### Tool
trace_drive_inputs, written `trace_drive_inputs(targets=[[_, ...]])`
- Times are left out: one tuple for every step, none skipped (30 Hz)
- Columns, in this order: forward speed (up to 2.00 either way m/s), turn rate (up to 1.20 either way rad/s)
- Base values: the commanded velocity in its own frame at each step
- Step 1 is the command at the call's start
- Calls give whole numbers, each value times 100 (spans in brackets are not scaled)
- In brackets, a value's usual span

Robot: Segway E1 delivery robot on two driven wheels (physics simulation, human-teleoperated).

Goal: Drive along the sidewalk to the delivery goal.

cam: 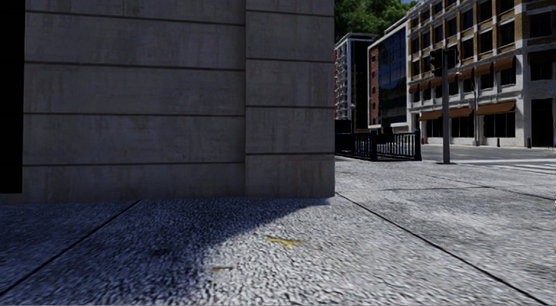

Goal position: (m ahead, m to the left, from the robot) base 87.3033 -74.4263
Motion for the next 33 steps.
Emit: trace_drive_inputs(targets=[[156, -39], [156, -39], [156, -39], [156, -39], [156, -39], [156, -39], [156, -39], [156, -39], [156, -40], [156, -40], [156, -41], [156, -44], [156, -45], [156, -45], [156, -45], [156, -46], [156, -47], [156, -48], [156, -52], [156, -52], [156, -54], [156, -54], [156, -54], [156, -54], [156, -54], [156, -54], [156, -54], [156, -54], [156, -54], [156, -54], [157, -54], [200, -54], [200, -54]])
